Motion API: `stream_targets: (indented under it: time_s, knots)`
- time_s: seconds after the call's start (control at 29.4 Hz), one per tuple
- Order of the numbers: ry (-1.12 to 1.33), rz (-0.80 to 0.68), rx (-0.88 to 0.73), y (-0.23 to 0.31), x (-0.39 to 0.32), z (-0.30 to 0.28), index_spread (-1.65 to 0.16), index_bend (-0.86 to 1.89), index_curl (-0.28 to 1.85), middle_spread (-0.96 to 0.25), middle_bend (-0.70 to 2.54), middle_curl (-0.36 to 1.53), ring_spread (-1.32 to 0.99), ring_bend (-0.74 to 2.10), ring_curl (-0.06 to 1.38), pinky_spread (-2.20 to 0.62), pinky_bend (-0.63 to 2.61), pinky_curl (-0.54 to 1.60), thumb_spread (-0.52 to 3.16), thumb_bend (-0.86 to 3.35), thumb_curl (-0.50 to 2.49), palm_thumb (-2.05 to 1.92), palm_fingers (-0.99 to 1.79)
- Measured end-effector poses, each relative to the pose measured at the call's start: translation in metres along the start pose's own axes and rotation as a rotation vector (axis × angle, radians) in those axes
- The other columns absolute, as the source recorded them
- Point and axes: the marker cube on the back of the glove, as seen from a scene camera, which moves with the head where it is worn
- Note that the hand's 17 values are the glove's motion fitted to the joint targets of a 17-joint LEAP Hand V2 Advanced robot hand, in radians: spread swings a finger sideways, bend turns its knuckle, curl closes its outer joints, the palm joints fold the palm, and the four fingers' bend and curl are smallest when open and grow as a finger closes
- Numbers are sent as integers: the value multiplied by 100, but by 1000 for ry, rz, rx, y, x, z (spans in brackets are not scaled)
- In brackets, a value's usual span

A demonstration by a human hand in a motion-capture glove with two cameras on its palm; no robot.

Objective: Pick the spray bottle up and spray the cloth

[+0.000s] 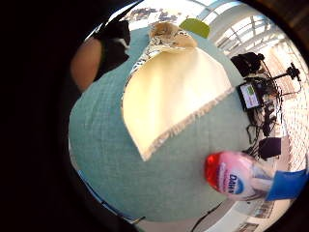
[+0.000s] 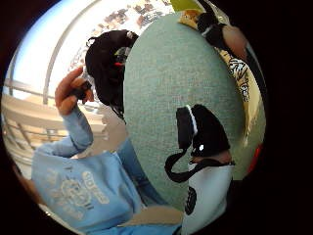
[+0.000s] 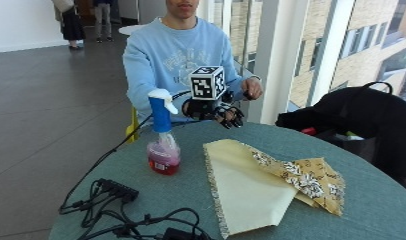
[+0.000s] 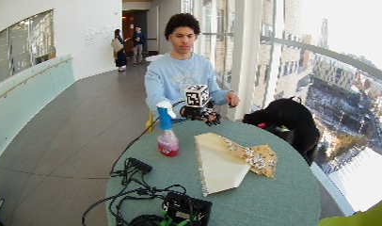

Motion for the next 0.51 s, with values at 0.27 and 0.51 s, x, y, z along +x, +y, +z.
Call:
stream_targets:
  time_s: [0.27, 0.51]
  knots:
    - [-1, -9, -13, -11, 0, 0, -30, 21, 21, -6, 41, 20, -3, 28, 17, 14, 25, 17, 79, 37, 17, 59, 71]
    - [4, -7, -30, -25, 1, -3, -34, 17, 25, -8, 39, 25, -3, 26, 21, 17, 22, 21, 98, 34, 21, 62, 70]
